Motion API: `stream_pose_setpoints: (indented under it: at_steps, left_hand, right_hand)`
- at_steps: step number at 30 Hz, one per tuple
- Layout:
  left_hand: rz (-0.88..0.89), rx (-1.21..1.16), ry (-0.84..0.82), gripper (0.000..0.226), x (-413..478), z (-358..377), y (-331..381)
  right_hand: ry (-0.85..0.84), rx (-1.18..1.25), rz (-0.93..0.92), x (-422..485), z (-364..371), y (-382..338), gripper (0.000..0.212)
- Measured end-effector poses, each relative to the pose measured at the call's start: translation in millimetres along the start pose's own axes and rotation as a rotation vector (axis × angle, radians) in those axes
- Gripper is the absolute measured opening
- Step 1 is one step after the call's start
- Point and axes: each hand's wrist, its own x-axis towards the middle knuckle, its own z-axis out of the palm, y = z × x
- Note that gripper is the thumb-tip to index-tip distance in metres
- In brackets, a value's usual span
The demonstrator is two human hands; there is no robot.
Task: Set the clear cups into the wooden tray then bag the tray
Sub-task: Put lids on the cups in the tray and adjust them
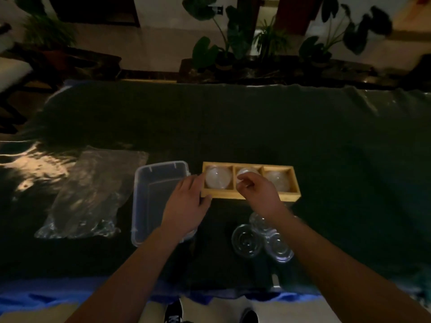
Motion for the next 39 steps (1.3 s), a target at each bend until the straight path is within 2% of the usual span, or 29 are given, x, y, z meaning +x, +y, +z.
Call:
stream_pose_setpoints:
  at_steps: [3, 6, 10, 13, 15, 19, 24, 27, 30, 32, 35, 39]
  left_hand:
    - [0.048, -0.012, -0.091, 0.059, -8, 23, 19]
    - [0.036, -0.045, -0.258, 0.059, -16, 57, 34]
    - [-0.090, -0.044, -0.450, 0.082, -25, 101, 48]
    - [-0.121, 0.084, -0.510, 0.096, -31, 125, 58]
    - [-0.099, 0.165, -0.479, 0.095, -33, 134, 62]
    - [-0.101, 0.198, -0.421, 0.078, -36, 140, 66]
    - [-0.232, 0.032, -0.368, 0.063, -42, 138, 57]
    - [-0.341, -0.131, -0.311, 0.047, -45, 137, 50]
    - [-0.475, -0.333, -0.337, 0.036, -42, 135, 44]
    - [-0.583, -0.514, -0.348, 0.031, -39, 131, 40]
    - [-0.787, -0.865, -0.353, 0.028, -36, 128, 38]
    - [-0.921, -1.138, -0.315, 0.024, -32, 125, 39]
  right_hand:
    - [0.021, 0.018, 0.072, -22, -9, 34, 0.026]
    - [0.015, 0.029, 0.139, -42, -16, 70, 0.021]
    - [0.008, -0.070, 0.211, -63, -25, 107, 0.016]
    - [-0.008, -0.158, 0.255, -76, -29, 129, 0.013]
    - [-0.026, -0.239, 0.253, -82, -29, 141, 0.020]
    - [-0.045, -0.361, 0.242, -90, -25, 158, 0.054]
    - [-0.094, -0.507, 0.219, -90, -12, 164, 0.073]
    - [-0.122, -0.564, 0.211, -88, -7, 163, 0.076]
    - [-0.101, -0.551, 0.236, -87, -7, 161, 0.074]
    - [-0.092, -0.425, 0.297, -89, -8, 160, 0.058]
    - [-0.073, -0.077, 0.396, -88, -16, 163, 0.024]
    - [0.114, 0.250, 0.497, -60, -39, 158, 0.026]
